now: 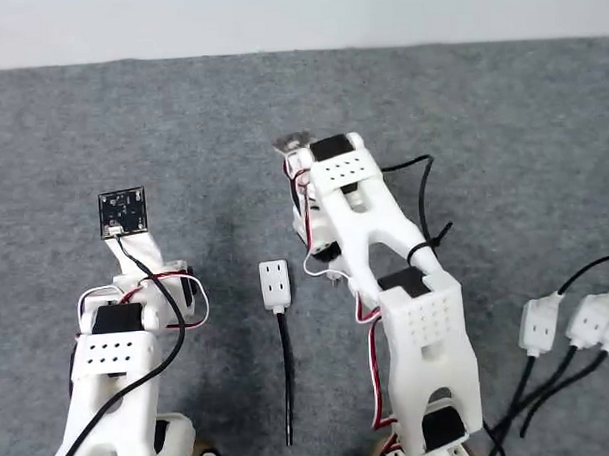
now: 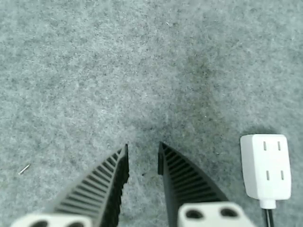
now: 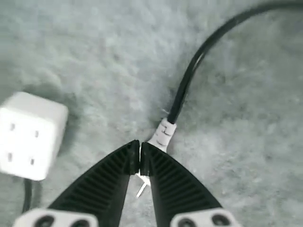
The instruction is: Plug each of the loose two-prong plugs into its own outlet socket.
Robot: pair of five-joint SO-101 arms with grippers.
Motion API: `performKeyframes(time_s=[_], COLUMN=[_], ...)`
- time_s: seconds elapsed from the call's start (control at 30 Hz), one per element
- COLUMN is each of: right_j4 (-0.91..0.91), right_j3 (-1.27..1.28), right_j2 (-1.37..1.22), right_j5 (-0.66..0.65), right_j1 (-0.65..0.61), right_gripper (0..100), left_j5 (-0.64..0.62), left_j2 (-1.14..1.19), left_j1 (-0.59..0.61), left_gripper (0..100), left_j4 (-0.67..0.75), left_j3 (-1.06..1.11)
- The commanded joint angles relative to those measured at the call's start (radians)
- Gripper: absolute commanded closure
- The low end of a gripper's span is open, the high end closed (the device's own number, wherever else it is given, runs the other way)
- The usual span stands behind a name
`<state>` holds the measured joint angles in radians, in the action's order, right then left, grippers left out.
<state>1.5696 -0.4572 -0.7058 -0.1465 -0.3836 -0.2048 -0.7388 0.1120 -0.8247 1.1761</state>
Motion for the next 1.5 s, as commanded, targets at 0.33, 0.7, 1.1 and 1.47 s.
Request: performKeyframes(time_s=[0.33,0.7,1.1,1.47], right_j4=[0.01,-0.012,-0.018,-0.035], right_j3=[-0.061,-0.057,-0.063,-0.069], right_j2=[-0.002,-0.025,-0.062,-0.105], right_j5=[-0.014,-0.046,-0.044,-0.046], right_j1=[0.058,0.062,0.062,0.056], right_gripper=[98.3,92.6,90.2,97.9], left_j5=[0.018,0.018,0.018,0.018], left_j2=[-0.005,-0.005,-0.005,-0.005], left_j1=[0.009,0.011,0.017,0.035], left_gripper=[90,90,90,90], left_j4=[0.021,0.021,0.021,0.021], left_j3=[-0.012,-0.012,-0.013,-0.013])
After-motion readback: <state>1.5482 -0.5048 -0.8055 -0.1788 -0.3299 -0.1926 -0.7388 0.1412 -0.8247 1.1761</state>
